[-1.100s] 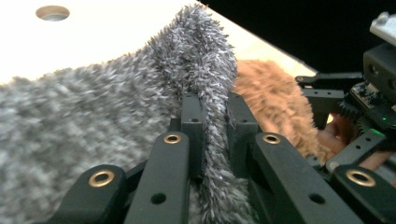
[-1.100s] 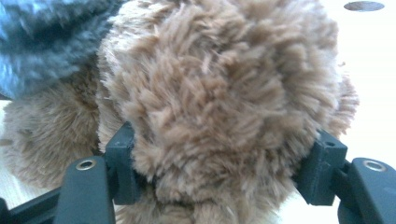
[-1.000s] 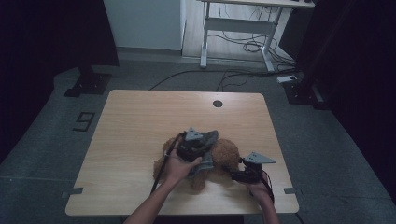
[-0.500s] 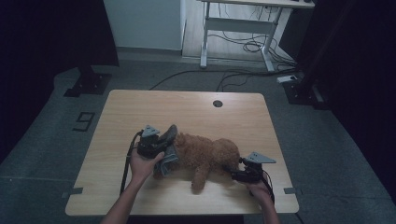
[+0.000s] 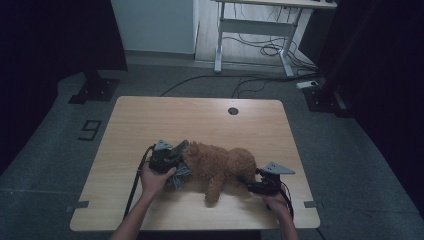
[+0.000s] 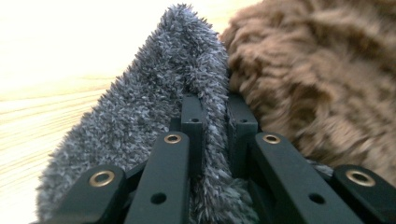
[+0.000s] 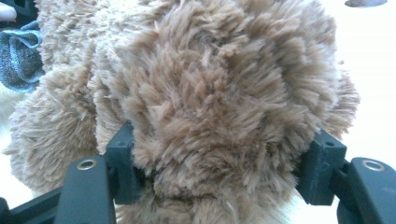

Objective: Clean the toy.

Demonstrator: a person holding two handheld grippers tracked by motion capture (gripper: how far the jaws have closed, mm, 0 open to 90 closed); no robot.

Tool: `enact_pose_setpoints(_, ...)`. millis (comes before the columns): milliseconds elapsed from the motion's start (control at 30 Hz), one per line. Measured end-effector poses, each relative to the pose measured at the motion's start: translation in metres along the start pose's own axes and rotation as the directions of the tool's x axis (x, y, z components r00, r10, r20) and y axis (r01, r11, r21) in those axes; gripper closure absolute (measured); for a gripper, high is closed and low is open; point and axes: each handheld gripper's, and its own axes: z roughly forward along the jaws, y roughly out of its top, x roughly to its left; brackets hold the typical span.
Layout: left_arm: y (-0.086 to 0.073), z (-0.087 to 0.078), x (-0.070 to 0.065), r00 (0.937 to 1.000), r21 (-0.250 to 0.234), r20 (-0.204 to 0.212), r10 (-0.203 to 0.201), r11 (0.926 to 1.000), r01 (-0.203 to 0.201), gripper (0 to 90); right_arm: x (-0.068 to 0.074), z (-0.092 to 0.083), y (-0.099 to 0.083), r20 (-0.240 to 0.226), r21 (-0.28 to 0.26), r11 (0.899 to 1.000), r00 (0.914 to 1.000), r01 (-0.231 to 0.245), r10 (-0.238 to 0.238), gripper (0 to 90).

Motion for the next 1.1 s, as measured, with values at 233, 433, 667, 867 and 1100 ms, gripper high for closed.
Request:
enact_pose_setpoints(233,-0.011,-0.007,0.016,0.9982,0.052,-0.059,-0.007,0.9986,0.010,80.6,-0.001,0.000,0.000,-0.003,0.002,1.000,1.0000,-0.006,0.006,31.4)
enact_pose_setpoints(433,-0.003,-0.030,0.014,0.9997,-0.035,0.024,-0.006,0.9994,0.007,80.5,-0.001,0.000,0.000,-0.002,0.009,1.000,1.0000,-0.007,0.007,31.2)
enact_pose_setpoints(667,0.045,-0.054,-0.033,0.9882,-0.161,0.109,0.107,0.9829,-0.089,80.4,-0.001,0.000,0.000,-0.002,0.009,1.000,1.0000,-0.009,0.009,31.1)
enact_pose_setpoints(867,0.046,-0.022,-0.040,0.9862,-0.084,0.151,0.067,0.9950,-0.055,80.4,-0.001,0.000,0.000,-0.005,0.009,1.000,0.9999,-0.010,0.010,30.9)
enact_pose_setpoints(1100,0.024,-0.009,-0.031,0.9891,-0.064,0.146,0.018,0.9979,-0.009,80.8,0.001,0.000,0.001,-0.006,0.007,1.000,1.0000,0.000,0.000,30.4)
